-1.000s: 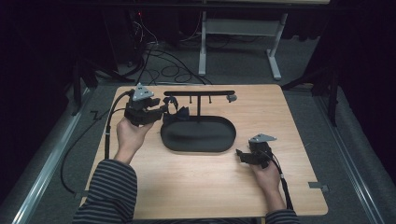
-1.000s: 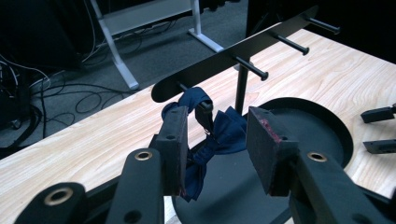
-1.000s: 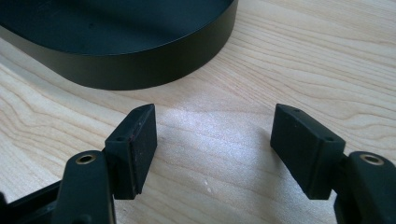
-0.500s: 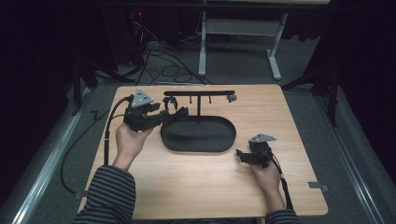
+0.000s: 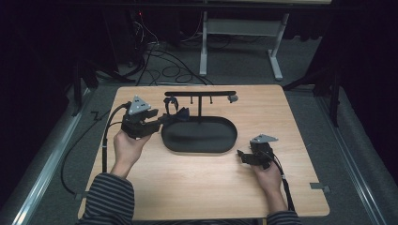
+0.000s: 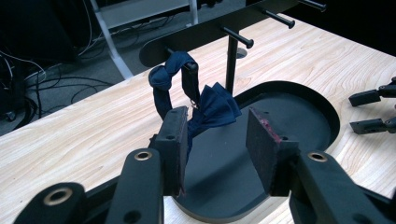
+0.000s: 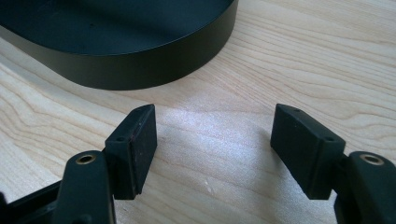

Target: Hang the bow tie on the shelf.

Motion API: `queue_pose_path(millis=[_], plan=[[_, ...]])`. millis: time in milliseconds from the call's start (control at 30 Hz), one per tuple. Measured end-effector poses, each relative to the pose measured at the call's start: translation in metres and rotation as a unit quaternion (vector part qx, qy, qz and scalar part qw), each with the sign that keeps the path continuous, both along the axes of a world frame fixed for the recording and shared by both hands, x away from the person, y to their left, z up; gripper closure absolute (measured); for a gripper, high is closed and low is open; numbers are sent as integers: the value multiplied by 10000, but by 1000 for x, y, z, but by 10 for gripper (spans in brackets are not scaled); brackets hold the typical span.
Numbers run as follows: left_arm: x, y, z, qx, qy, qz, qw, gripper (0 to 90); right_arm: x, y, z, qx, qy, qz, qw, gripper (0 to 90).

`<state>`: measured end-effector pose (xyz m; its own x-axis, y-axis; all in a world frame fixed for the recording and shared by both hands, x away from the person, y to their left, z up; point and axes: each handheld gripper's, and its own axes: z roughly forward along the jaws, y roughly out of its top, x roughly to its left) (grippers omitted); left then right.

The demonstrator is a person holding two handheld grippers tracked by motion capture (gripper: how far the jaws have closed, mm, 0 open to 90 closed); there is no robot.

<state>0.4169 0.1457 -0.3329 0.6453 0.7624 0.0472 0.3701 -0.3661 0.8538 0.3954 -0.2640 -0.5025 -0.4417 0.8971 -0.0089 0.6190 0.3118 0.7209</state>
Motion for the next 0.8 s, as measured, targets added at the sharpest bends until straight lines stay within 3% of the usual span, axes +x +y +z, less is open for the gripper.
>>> queue_pose_path(millis=[800], plan=[[-19, 18, -20, -225, 134, 108, 9996, 568, 0, 0, 0, 4, 0, 6, 10000, 330]])
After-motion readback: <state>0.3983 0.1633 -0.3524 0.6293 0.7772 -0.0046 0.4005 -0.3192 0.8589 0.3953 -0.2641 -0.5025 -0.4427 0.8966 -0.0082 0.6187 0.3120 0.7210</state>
